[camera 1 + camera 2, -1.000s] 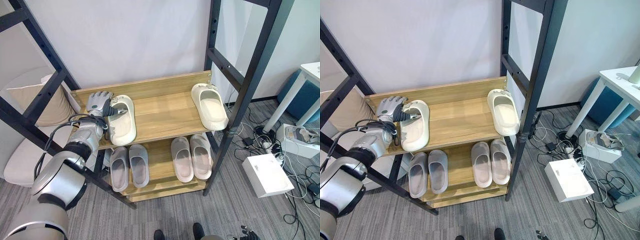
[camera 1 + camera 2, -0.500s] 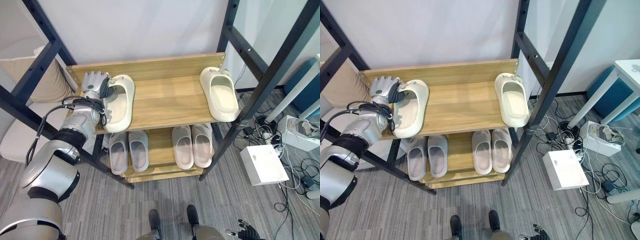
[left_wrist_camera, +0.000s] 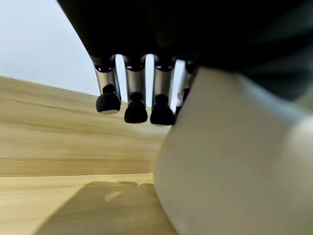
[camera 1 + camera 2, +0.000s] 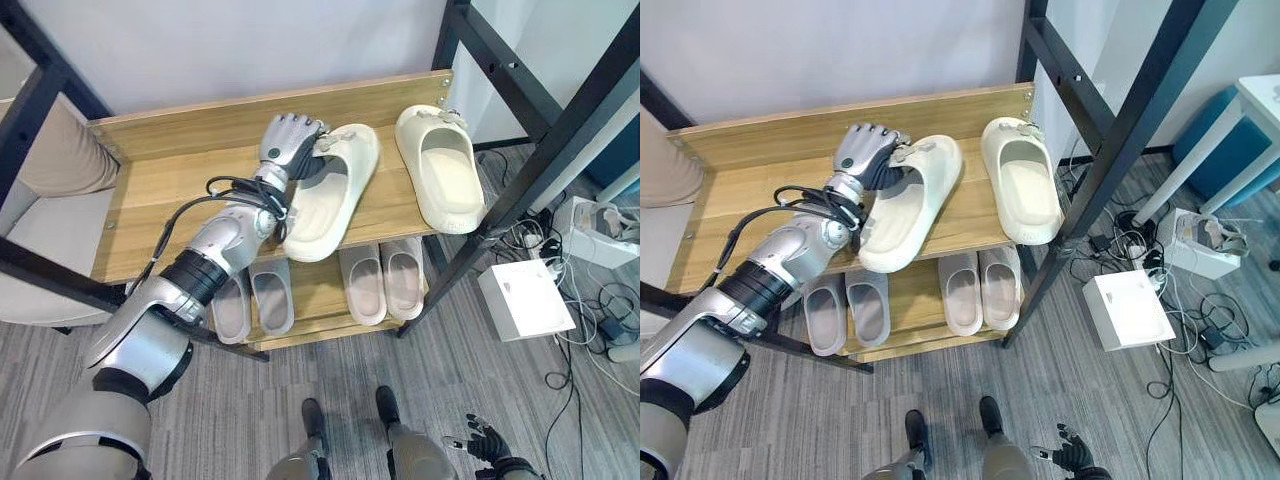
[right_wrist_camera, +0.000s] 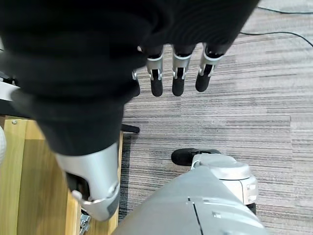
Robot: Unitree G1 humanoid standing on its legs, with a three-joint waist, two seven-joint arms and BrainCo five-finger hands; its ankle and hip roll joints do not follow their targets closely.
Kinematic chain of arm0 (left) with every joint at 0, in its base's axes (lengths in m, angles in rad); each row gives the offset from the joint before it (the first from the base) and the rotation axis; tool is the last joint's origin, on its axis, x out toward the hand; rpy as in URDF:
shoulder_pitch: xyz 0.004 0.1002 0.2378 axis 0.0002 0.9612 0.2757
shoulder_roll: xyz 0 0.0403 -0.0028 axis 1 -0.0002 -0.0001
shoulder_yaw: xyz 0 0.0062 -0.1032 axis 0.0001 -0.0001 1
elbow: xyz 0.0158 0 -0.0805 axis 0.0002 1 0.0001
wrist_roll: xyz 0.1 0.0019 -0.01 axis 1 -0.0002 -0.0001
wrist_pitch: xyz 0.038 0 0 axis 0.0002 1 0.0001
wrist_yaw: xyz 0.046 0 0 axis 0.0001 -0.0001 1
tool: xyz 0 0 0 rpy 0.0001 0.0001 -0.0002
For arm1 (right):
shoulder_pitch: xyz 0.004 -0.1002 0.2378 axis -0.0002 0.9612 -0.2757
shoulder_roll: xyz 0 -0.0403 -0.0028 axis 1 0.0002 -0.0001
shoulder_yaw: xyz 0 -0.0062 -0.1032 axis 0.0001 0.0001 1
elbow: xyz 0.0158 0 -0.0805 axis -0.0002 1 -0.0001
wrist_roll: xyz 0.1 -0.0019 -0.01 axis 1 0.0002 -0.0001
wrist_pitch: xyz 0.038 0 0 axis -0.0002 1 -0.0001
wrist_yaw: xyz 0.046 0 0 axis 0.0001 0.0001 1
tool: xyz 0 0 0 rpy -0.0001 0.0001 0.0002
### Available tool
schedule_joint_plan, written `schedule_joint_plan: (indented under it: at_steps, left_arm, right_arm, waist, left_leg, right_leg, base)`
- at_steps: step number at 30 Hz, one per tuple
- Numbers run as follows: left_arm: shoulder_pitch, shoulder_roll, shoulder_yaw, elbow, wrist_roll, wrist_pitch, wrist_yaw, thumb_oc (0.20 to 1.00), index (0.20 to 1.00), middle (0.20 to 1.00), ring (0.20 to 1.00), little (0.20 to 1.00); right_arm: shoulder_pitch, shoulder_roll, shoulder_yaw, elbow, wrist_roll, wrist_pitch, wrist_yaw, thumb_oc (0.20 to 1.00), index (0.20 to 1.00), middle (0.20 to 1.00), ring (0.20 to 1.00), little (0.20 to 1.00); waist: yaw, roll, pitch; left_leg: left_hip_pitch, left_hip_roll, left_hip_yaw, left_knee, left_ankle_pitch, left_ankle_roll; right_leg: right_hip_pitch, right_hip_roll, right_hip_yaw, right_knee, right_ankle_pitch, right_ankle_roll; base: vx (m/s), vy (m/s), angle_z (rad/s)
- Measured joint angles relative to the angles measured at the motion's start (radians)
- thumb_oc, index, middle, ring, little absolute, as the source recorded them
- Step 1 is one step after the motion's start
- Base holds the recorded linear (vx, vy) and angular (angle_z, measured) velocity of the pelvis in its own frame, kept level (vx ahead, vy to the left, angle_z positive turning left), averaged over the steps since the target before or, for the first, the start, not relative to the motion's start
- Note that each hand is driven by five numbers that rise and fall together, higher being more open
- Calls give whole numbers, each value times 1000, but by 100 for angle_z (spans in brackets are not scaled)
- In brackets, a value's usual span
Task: Arrange the slippers neatly on the shoe rack.
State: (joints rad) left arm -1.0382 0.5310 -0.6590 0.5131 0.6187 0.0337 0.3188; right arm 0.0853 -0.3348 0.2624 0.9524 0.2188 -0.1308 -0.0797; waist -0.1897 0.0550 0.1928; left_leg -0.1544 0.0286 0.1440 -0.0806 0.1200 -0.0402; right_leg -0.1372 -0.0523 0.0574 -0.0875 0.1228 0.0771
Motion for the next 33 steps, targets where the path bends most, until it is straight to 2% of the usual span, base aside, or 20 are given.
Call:
schedule_joint_plan:
  at_steps: [4, 11, 16, 17, 18, 19, 25, 29, 33]
  left_arm:
    - [-41, -28, -7, 68, -1, 3, -1, 200, 200, 200, 200, 200]
    - [-108, -87, -31, 255, -9, 27, 8, 200, 200, 200, 200, 200]
    - [-109, -84, -44, 257, -9, 44, 8, 200, 200, 200, 200, 200]
    - [-109, -84, -46, 257, -8, 45, 8, 297, 297, 297, 297, 297]
    - [-109, -96, -46, 277, -8, 44, 8, 595, 595, 595, 595, 595]
    - [-110, -99, -45, 286, -8, 46, 7, 1000, 1000, 1000, 1000, 1000]
    - [-104, -101, -50, 287, -7, 64, -28, 1000, 1000, 1000, 1000, 1000]
    - [-53, -94, -37, 138, -6, 61, -47, 1000, 1000, 1000, 1000, 1000]
    - [60, -53, 36, -117, 0, 31, -71, 1000, 1000, 1000, 1000, 1000]
  right_arm:
    - [0, 0, -1, 3, 0, 0, 0, 1000, 1000, 1000, 1000, 1000]
    - [1, -9, -24, 26, 2, 1, -3, 1000, 1000, 1000, 1000, 1000]
    - [7, -12, -39, 29, 19, 2, -5, 1000, 1000, 1000, 1000, 1000]
    - [6, -12, -39, 29, 19, 2, -5, 1000, 1000, 1000, 1000, 1000]
    - [6, -12, -39, 32, 19, 3, -4, 1000, 1000, 1000, 1000, 1000]
    - [6, -12, -38, 33, 19, 3, -4, 1000, 1000, 1000, 1000, 1000]
    - [-3, -11, -36, 33, 20, 3, -2, 1000, 1000, 1000, 1000, 1000]
    - [-4, -10, -37, 31, 39, 3, 2, 1000, 1000, 1000, 1000, 1000]
    - [-3, -8, -40, 28, 39, 7, 7, 1000, 1000, 1000, 1000, 1000]
  waist:
    - [-24, 3, 2]
    - [-26, 10, -2]
    - [-26, 11, -3]
    - [-26, 12, -5]
    - [-26, 14, -11]
    - [-26, 16, -17]
    - [-22, 21, -36]
    - [-21, 22, -40]
    - [-23, 23, -42]
  left_leg:
    - [9, 7, 4, 0, 0, 1]
    - [37, 14, 25, -6, -26, -14]
    - [37, 11, 31, -6, -27, -10]
    - [37, 11, 31, -6, -27, -10]
    - [40, 11, 30, -6, -27, -10]
    - [41, 11, 30, -6, -27, -10]
    - [55, 12, 27, -6, -25, -4]
    - [55, 11, 10, -6, -21, 0]
    - [57, 13, -3, -6, -20, 0]
  right_leg:
    - [6, 6, 4, 0, 0, -5]
    - [19, 12, 30, 0, -29, -12]
    - [20, 9, 34, 0, -21, -12]
    - [22, 9, 33, 0, -21, -11]
    - [26, 9, 29, 0, -13, -1]
    - [27, 9, 29, 0, -13, -1]
    - [44, 10, 21, 4, -14, -3]
    - [50, 10, 8, 5, -9, -11]
    - [56, 12, -5, 5, -8, -16]
  base:
    - [9, -9, -5]
    - [17, -11, -6]
    - [11, -11, -4]
    - [0, 0, 0]
    - [0, 0, 0]
    - [0, 0, 0]
    - [2, -9, 2]
    - [2, -16, 8]
    - [-5, -1, 10]
